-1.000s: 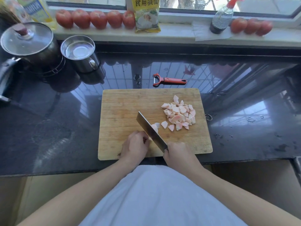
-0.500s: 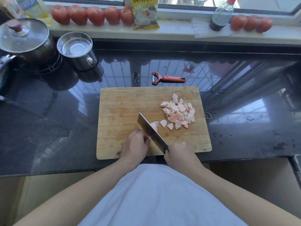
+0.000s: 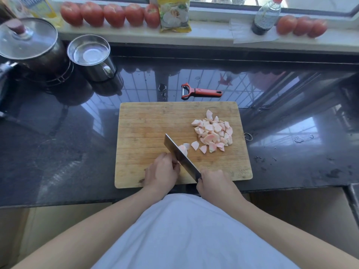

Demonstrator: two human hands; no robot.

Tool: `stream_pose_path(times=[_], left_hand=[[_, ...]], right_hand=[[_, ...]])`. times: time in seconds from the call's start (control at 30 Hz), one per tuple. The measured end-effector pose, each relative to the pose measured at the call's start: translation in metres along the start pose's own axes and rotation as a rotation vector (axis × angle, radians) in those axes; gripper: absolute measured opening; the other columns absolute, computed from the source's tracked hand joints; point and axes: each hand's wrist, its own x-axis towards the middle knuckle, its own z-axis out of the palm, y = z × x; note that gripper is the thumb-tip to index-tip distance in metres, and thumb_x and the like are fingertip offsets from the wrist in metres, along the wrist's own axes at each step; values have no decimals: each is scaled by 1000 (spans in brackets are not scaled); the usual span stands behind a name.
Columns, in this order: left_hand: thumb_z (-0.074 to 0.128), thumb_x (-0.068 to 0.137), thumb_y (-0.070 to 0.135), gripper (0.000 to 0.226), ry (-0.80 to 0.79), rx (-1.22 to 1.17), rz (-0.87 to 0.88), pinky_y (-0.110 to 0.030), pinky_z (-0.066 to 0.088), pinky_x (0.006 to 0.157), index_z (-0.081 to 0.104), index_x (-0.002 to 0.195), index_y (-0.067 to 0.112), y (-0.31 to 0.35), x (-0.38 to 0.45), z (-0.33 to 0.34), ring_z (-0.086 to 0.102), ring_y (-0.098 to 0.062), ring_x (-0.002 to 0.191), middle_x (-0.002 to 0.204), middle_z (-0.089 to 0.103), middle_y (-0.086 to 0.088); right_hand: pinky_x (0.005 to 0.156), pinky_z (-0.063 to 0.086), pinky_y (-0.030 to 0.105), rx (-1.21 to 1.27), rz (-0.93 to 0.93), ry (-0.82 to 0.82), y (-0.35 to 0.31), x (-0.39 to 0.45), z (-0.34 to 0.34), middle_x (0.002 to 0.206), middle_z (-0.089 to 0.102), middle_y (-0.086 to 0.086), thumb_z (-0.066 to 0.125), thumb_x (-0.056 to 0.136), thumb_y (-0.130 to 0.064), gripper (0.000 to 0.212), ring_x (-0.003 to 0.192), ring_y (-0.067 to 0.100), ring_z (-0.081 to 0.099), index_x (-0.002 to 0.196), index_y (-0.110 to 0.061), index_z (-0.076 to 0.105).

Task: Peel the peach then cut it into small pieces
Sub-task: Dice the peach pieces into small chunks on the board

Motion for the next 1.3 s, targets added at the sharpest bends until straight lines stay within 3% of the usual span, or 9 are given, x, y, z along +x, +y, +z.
stream_pose_path(times=[0.27, 0.47, 0.6, 0.73, 0.83, 0.9, 1.03, 1.2, 1.3], left_hand=[[58, 99, 28, 12, 6, 2, 14, -42, 51, 79, 69, 102, 23, 1, -1, -1, 63, -30, 100, 110, 64, 0], [58, 98, 31, 11, 15, -21, -5, -44, 53, 81, 65, 93, 25, 2, -1, -1, 63, -31, 99, 107, 65, 2], [59, 97, 30, 11, 28, -32, -22, -43, 53, 79, 66, 90, 26, 3, -1, -1, 63, -29, 95, 103, 66, 2], [60, 99, 26, 12, 26, -74, -33, -37, 50, 74, 66, 88, 27, -2, 1, -3, 61, -19, 92, 100, 65, 8], [64, 99, 24, 9, -28, -175, -62, -30, 45, 74, 72, 96, 26, -7, 6, -9, 61, -14, 93, 100, 68, 10], [64, 100, 22, 9, -50, -334, -139, -32, 52, 72, 73, 98, 26, -10, 6, -17, 67, -16, 87, 95, 71, 10], [56, 105, 21, 16, 18, -559, -340, -27, 53, 57, 71, 102, 27, -25, -2, -36, 70, -18, 68, 87, 75, -4], [56, 102, 12, 21, 101, -710, -455, -35, 60, 64, 73, 102, 22, -45, -9, -54, 66, -20, 66, 87, 74, -9], [57, 101, 9, 21, 102, -739, -469, -45, 64, 77, 74, 100, 19, -47, -9, -60, 66, -21, 67, 89, 74, -11]], right_hand=[[65, 46, 38, -20, -9, -2, 0, 3, 3, 86, 65, 12, 46, 99, -18, 15, 75, 30, 56, 96, -10, 58], [57, 36, 35, -55, -41, -6, -1, 8, 8, 65, 43, 3, 45, 99, -12, 16, 67, 29, 49, 83, -13, 48], [59, 44, 37, 11, -56, 40, -8, 18, 4, 72, 52, 7, 45, 99, -12, 15, 71, 31, 55, 84, -13, 50], [67, 57, 43, 103, -16, 148, -2, 21, -6, 84, 65, 11, 46, 101, -24, 19, 77, 33, 63, 95, -13, 60], [67, 57, 43, 135, 8, 205, 10, 23, -14, 81, 63, 11, 47, 100, -27, 22, 75, 34, 62, 96, -13, 62], [66, 57, 43, 126, -4, 206, 13, 21, -18, 79, 61, 10, 47, 99, -25, 21, 75, 34, 61, 93, -12, 62], [60, 49, 38, 15, -63, 189, 9, 15, -14, 81, 63, 11, 45, 99, -24, 17, 76, 34, 61, 89, -15, 56], [49, 38, 33, 10, -109, 128, -7, 22, 0, 75, 55, 4, 43, 101, -19, 17, 69, 28, 57, 86, -17, 51], [56, 47, 35, 55, -58, 167, -9, 29, -2, 79, 57, 3, 44, 101, -19, 18, 75, 27, 60, 95, -15, 61]])
